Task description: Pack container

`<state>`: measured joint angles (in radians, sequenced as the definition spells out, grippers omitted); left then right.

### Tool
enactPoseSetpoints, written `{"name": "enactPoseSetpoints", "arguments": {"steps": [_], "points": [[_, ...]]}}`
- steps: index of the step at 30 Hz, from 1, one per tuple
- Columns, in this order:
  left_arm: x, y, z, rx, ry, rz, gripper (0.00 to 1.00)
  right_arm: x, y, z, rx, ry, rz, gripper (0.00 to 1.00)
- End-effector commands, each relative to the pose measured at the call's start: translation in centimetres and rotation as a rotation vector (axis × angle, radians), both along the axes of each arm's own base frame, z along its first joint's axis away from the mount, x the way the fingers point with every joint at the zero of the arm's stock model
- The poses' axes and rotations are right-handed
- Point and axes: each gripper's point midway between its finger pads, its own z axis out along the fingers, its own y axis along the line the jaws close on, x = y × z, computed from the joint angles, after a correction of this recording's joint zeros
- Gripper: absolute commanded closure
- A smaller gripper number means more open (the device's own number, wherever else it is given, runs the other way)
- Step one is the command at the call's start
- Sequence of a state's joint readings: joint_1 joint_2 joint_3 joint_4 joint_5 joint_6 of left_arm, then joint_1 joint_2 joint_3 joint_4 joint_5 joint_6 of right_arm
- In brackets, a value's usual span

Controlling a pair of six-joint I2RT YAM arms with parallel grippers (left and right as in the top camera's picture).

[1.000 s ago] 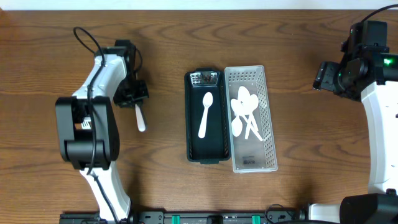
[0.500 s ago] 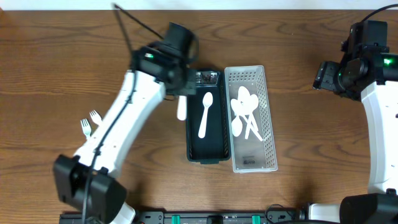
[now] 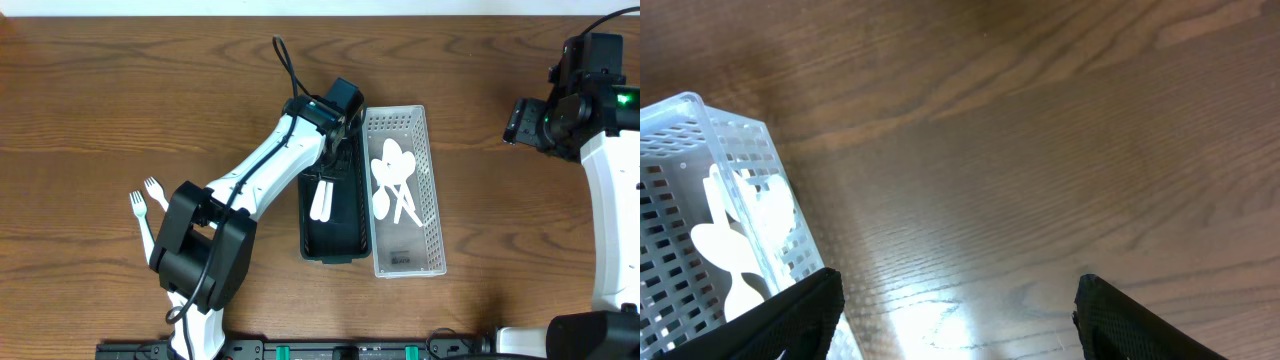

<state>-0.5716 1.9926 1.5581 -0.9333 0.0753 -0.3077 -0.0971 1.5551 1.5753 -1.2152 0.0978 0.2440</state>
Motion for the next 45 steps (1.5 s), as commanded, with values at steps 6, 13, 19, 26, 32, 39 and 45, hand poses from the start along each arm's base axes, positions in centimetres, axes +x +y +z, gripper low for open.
{"name": "enactPoseSetpoints", "arguments": {"steps": [6, 13, 19, 26, 32, 39, 45], "points": [[0.3, 0.1, 0.4, 0.006, -0.024, 0.005, 0.43, 0.0, -0.1, -0.1, -0.007, 0.007, 0.011, 0.22], [1.8, 2.0, 4.8, 0.073, -0.165, -0.019, 0.29, 0.0, -0.1, -0.1, -0.007, 0.007, 0.01, 0.22], [2.7, 7.7, 11.6, 0.071, -0.296, 0.114, 0.2, -0.2, -0.1, -0.2, -0.012, 0.014, 0.023, 0.2], [1.3, 20.8, 15.8, 0.091, -0.302, 0.52, 0.1, -0.2, -0.1, -0.2, -0.016, 0.019, 0.036, 0.2], [-0.2, 28.0, 13.6, 0.063, -0.219, 0.787, 0.06, -0.2, -0.1, -0.2, -0.017, 0.018, 0.038, 0.2], [-2.1, 31.5, 6.8, 0.065, -0.143, 0.926, 0.02, -0.2, -0.1, -0.2, -0.017, 0.019, 0.039, 0.2], [-4.1, 32.2, 1.3, 0.057, -0.097, 0.971, 0.01, -0.3, 0.0, -0.2, -0.016, 0.023, 0.039, 0.19]]}}
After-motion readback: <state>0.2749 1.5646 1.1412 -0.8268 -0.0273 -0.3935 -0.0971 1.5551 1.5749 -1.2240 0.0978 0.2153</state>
